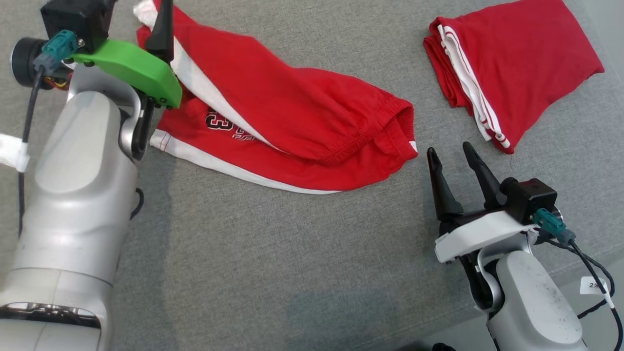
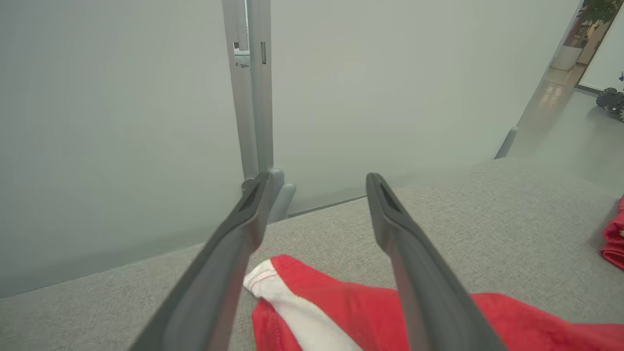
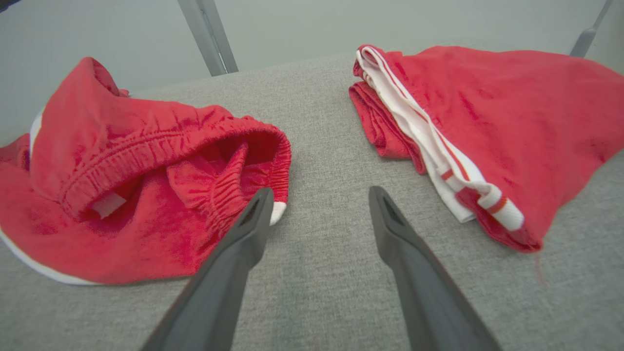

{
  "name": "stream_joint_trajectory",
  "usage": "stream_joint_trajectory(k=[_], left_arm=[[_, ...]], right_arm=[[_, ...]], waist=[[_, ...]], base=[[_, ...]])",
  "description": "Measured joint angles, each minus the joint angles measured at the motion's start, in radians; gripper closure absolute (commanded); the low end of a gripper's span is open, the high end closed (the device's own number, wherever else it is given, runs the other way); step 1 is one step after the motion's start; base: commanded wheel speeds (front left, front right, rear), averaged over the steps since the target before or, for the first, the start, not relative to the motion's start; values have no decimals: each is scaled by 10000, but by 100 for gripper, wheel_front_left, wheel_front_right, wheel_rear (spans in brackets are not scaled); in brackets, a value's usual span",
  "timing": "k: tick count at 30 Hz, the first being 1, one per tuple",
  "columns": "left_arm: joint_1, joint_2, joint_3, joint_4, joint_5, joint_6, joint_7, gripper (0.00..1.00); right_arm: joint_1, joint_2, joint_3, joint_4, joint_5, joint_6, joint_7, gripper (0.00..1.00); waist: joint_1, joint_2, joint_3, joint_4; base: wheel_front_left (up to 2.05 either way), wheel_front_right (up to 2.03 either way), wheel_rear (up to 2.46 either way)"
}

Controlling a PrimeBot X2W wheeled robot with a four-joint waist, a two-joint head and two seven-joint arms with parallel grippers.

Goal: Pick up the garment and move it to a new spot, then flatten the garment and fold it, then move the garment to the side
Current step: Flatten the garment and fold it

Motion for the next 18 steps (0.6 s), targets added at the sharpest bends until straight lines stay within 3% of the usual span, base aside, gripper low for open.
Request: stream_joint_trajectory(k=[11, 18], left_arm=[[2745, -570, 1333, -1471, 176, -102, 0, 0], [4660, -1116, 871, -1732, -487, -153, 0, 0]], right_arm=[[124, 4, -420, 128, -297, 0, 2, 0], [524, 4, -583, 297, -518, 0, 0, 0]], waist=[[0, 0, -338, 584], [0, 0, -1097, 946]], base=[[0, 0, 0], [0, 0, 0]])
